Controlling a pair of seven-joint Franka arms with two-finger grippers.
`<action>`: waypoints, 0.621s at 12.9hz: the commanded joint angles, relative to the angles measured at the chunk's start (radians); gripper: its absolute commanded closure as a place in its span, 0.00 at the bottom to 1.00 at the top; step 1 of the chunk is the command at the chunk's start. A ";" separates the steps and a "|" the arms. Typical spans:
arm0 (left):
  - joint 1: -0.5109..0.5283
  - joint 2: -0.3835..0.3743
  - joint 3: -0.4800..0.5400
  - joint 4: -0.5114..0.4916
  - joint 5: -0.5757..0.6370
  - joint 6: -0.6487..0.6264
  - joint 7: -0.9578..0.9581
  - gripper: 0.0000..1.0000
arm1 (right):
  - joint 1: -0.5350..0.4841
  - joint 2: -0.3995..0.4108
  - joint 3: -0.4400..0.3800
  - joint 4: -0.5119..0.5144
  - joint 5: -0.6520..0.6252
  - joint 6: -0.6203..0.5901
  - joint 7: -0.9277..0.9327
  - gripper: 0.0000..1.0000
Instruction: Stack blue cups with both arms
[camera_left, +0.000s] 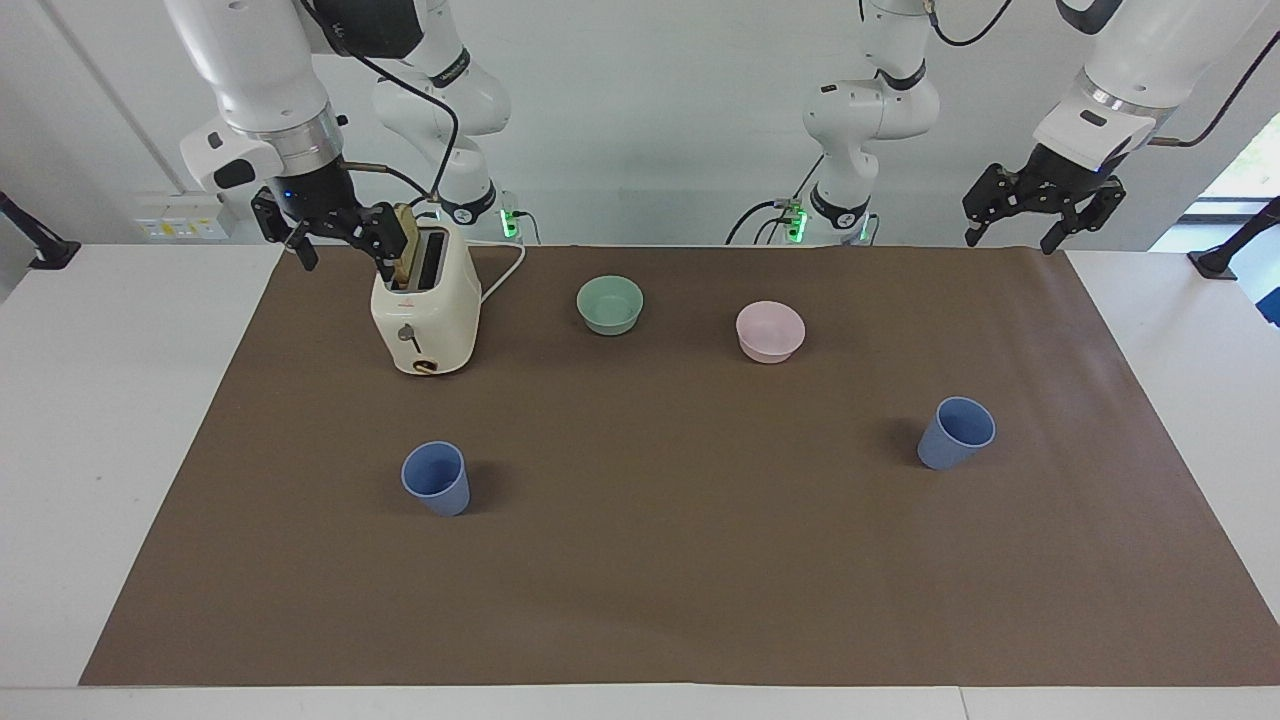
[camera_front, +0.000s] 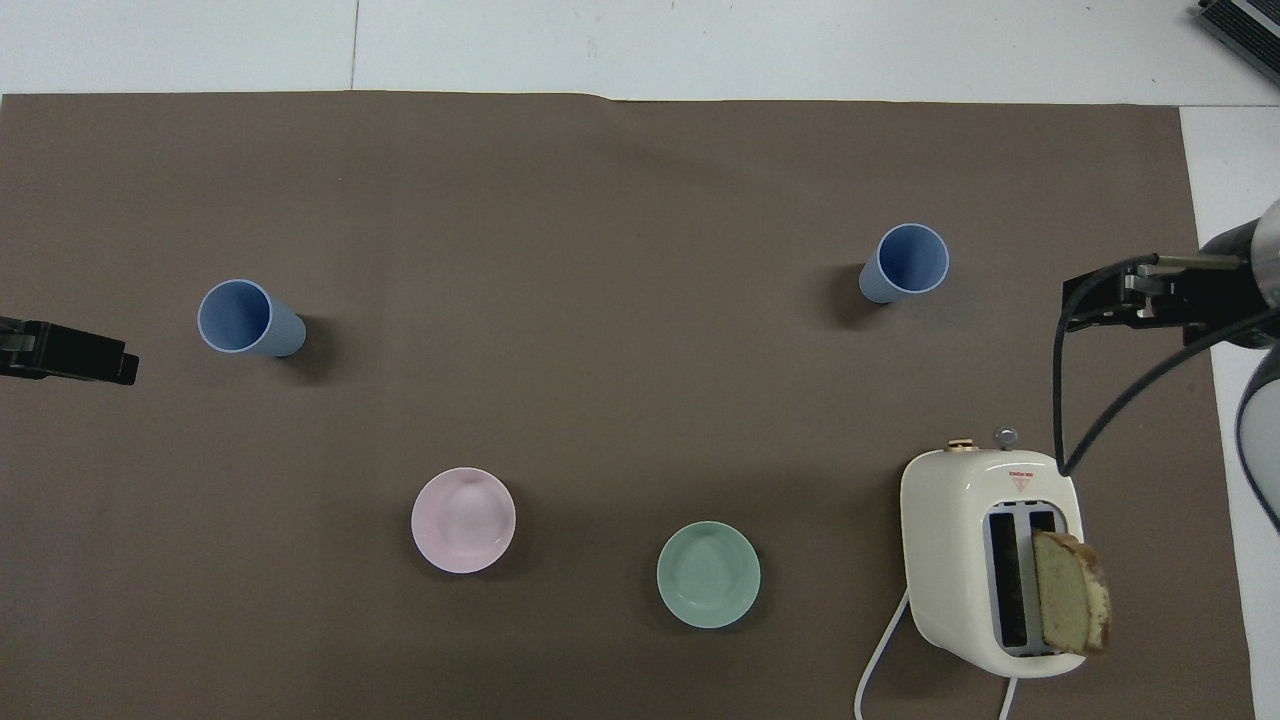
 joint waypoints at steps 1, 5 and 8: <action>0.003 -0.018 -0.002 -0.021 0.015 0.012 0.006 0.00 | -0.006 -0.011 0.005 -0.015 -0.004 0.012 0.003 0.00; 0.001 -0.020 -0.002 -0.022 0.015 0.012 0.009 0.00 | -0.011 -0.005 0.005 -0.005 -0.004 0.011 0.003 0.00; 0.001 -0.024 -0.002 -0.035 0.015 0.017 0.009 0.00 | -0.013 -0.005 0.005 -0.005 -0.002 0.011 0.001 0.00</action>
